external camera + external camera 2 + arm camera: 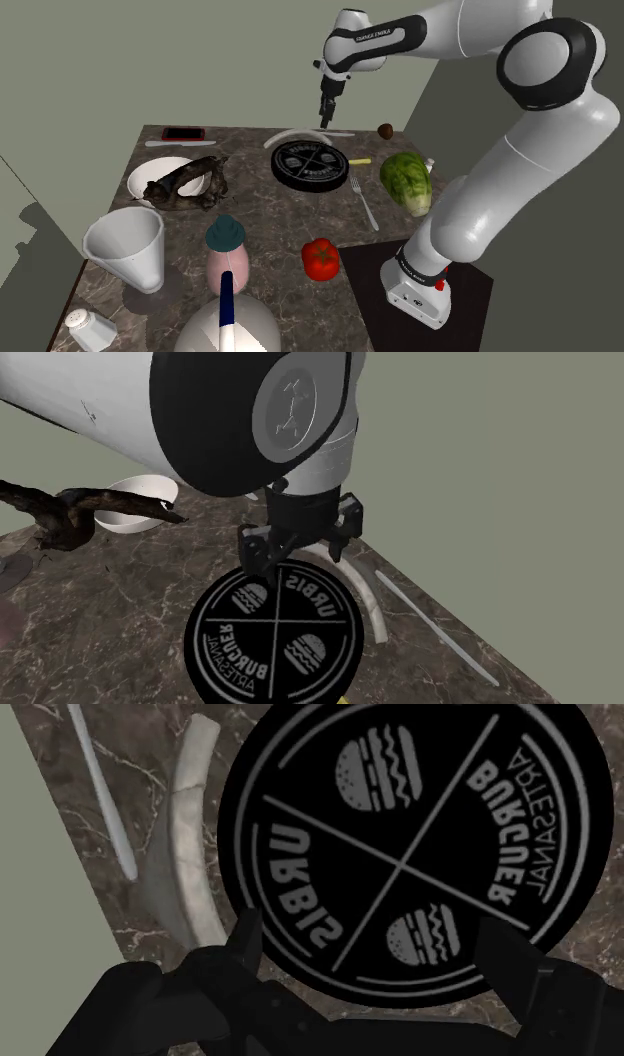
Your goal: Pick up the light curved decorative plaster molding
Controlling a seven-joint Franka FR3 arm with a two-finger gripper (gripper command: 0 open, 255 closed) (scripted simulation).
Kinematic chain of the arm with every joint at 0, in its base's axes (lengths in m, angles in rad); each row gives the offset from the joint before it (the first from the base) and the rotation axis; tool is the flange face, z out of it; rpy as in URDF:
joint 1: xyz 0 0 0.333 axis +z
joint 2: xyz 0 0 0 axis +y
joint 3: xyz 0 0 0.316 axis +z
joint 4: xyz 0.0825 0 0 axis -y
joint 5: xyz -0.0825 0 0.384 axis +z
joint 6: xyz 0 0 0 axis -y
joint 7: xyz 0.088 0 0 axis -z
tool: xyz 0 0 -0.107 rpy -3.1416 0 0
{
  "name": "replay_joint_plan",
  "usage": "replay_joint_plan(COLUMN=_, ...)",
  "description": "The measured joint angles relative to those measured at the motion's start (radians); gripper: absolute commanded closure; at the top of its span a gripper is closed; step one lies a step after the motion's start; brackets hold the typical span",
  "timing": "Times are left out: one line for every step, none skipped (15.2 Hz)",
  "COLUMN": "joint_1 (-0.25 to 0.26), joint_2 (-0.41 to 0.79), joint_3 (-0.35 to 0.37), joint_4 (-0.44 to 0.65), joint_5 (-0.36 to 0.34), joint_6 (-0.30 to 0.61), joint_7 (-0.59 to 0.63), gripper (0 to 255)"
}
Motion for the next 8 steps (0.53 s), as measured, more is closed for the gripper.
replay_joint_plan(joint_1=-0.001, joint_2=0.033, joint_3=-0.007, joint_4=0.023, joint_5=0.009, joint_6=-0.015, joint_7=-0.047, gripper=0)
replay_joint_plan(joint_1=0.000, joint_2=0.069, joint_3=-0.010, joint_4=0.049, joint_5=0.021, joint_6=-0.018, joint_7=-0.090, gripper=0)
replay_joint_plan(joint_1=-0.003, joint_2=0.114, joint_3=-0.015, joint_4=0.080, joint_5=0.037, joint_6=-0.013, joint_7=-0.138, gripper=0)
replay_joint_plan(joint_1=-0.006, joint_2=0.156, joint_3=-0.016, joint_4=0.115, joint_5=0.051, joint_6=-0.012, joint_7=-0.184, gripper=0)
replay_joint_plan(joint_1=-0.010, joint_2=0.202, joint_3=-0.015, joint_4=0.147, joint_5=0.067, joint_6=-0.002, joint_7=-0.229, gripper=0)
replay_joint_plan(joint_1=-0.014, joint_2=0.238, joint_3=-0.012, joint_4=0.180, joint_5=0.079, joint_6=-0.001, joint_7=-0.270, gripper=0)
replay_joint_plan(joint_1=-0.020, joint_2=0.277, joint_3=-0.008, joint_4=0.215, joint_5=0.092, joint_6=0.001, joint_7=-0.310, gripper=0)
replay_joint_plan(joint_1=-0.028, joint_2=0.314, joint_3=-0.004, joint_4=0.242, joint_5=0.103, joint_6=0.009, joint_7=-0.351, gripper=0)
